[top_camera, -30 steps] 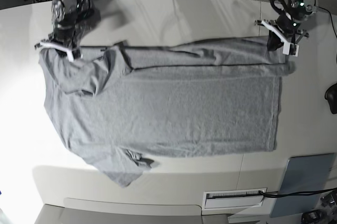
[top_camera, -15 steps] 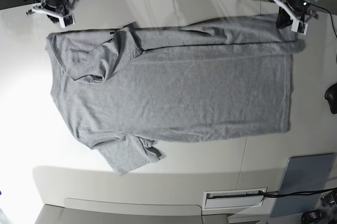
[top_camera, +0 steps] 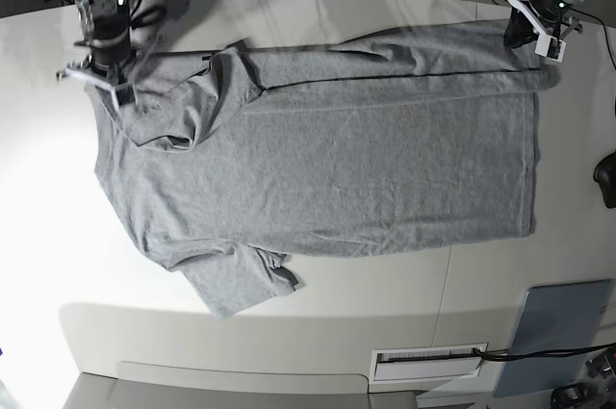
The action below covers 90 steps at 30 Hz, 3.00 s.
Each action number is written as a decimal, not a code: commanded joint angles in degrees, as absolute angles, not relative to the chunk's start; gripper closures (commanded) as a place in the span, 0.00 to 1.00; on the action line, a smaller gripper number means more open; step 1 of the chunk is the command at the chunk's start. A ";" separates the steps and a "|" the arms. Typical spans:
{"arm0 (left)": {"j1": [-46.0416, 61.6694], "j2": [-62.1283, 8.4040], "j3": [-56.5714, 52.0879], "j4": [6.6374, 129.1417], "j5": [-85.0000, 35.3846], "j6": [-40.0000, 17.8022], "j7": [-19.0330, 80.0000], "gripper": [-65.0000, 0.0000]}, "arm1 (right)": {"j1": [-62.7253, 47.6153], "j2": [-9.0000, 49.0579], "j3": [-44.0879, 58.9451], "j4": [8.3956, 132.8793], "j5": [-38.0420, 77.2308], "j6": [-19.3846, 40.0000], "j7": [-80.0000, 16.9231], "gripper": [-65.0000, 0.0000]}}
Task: Fold the T-shirt properly
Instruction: 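Drag the shirt with both grippers toward the robot's base, then move the right gripper along the shirt to grasp the hem corner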
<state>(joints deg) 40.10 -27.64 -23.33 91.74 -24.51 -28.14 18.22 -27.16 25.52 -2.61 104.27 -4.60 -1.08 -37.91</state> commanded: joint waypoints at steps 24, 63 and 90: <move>47.31 -29.45 -23.18 91.42 -15.27 -30.06 23.05 1.00 | -43.51 26.52 -1.48 106.41 -13.78 -2.44 -41.54 1.00; 4.45 -35.40 -18.11 86.02 -32.21 -19.25 34.98 0.56 | -30.06 26.20 12.73 117.75 -3.38 -1.04 -32.71 0.59; -21.12 -31.44 -1.63 54.15 -28.10 -15.25 36.51 0.57 | -29.36 26.20 12.71 117.75 -0.36 -0.54 -35.42 0.59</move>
<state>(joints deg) -19.81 -30.59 -1.26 53.39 -28.10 -15.57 36.82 -29.52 25.36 12.10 116.90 0.64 0.16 -36.69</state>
